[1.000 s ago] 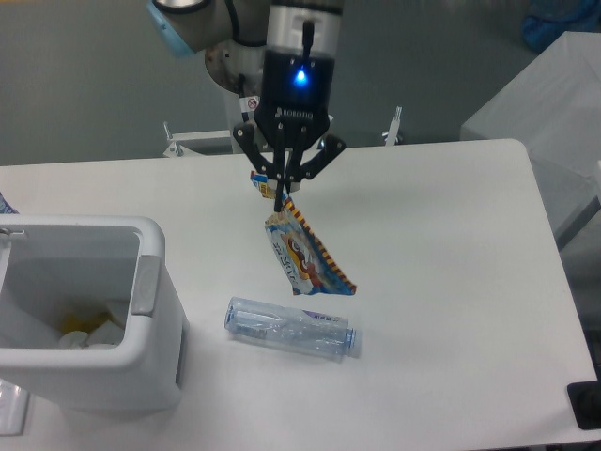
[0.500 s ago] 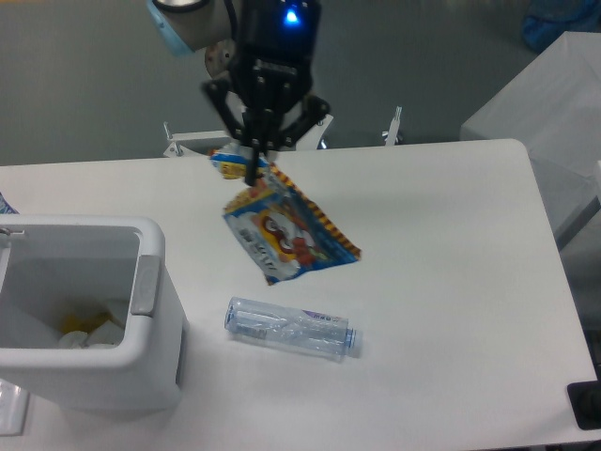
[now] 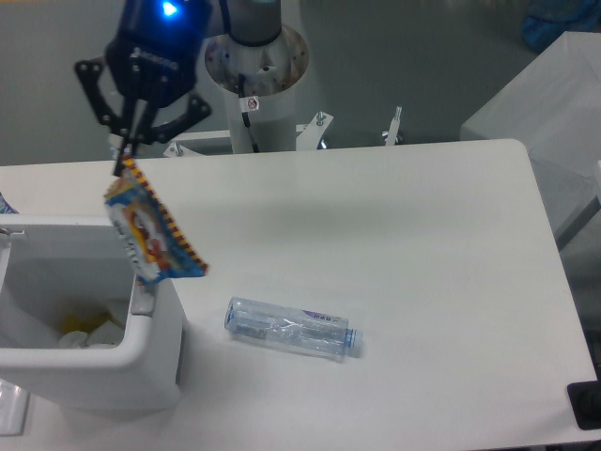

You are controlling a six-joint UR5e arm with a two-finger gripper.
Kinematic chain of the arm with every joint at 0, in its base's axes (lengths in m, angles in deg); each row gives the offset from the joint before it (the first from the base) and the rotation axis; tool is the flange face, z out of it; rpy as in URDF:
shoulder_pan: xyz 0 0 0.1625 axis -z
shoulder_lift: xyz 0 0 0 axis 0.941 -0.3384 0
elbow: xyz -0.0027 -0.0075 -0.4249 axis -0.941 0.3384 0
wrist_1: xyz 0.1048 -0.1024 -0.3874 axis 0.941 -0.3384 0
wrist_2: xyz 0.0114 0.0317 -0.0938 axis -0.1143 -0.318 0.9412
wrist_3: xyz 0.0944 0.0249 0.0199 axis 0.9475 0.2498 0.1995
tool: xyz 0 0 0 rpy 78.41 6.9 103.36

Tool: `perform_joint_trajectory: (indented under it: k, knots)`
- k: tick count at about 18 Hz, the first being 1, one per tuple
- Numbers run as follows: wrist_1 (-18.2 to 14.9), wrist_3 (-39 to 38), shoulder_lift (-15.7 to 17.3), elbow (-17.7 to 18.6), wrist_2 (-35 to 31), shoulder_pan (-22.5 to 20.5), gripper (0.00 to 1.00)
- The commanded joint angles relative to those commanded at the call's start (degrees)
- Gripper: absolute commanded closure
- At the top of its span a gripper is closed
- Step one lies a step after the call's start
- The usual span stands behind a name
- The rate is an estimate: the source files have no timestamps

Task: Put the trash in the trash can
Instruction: 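Lift the wrapper and carry it over the white trash bin, then lower the wrapper into the bin and open the gripper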

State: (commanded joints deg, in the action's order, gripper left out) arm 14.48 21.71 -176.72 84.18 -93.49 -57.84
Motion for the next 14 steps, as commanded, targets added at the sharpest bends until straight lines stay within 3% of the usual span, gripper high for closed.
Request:
perform_joint_trajectory:
  k: [5,10,14]
  knots:
    - [0.9,0.0,-1.4,-0.1,0.0,2.2,0.95]
    - [3.5,0.0,-5.4,-0.4,0.0,4.0,0.87]
    - [4.1,0.0,-7.2,-0.8,0.0,4.5,0.88]
